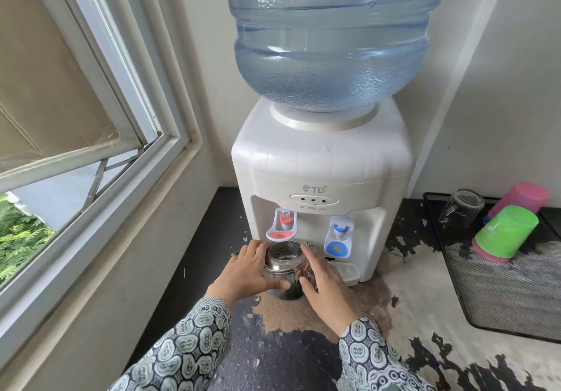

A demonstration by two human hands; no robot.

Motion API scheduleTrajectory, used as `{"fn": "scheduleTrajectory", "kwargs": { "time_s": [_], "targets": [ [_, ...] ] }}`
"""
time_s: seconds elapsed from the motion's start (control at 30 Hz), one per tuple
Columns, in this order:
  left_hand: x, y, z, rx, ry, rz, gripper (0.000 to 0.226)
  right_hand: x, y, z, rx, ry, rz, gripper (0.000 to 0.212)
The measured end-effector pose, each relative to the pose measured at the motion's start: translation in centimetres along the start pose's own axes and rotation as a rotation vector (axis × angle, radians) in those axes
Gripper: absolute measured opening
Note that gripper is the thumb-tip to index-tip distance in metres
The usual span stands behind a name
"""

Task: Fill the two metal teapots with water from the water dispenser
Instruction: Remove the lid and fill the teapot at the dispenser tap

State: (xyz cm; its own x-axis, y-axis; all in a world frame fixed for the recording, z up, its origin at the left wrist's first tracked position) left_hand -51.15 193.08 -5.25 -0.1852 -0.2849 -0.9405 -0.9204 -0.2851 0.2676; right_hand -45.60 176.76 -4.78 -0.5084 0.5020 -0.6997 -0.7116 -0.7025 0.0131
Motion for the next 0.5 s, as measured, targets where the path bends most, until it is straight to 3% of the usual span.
{"fn": "scheduleTrajectory", "kwargs": {
  "time_s": [0.5],
  "targets": [
    [-0.36, -0.63, 0.47, 0.012, 0.007, 0.045, 0.100, 0.03, -0.24, -0.46, -0.023, 0.095, -0.001, 0.063]
  ]
}}
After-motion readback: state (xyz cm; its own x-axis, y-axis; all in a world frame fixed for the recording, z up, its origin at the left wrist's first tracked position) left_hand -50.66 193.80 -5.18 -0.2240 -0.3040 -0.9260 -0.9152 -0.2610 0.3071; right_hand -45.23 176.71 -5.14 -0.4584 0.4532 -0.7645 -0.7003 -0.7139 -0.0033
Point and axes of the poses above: each hand's wrist, its own y-axis away from the middle knuckle, its own x-axis out of the palm, z = x × y, the point moved 4 cm from there along -y, towards the middle knuckle, and after that the axes turned 5 degrees about -y, right-handed, at the moved point
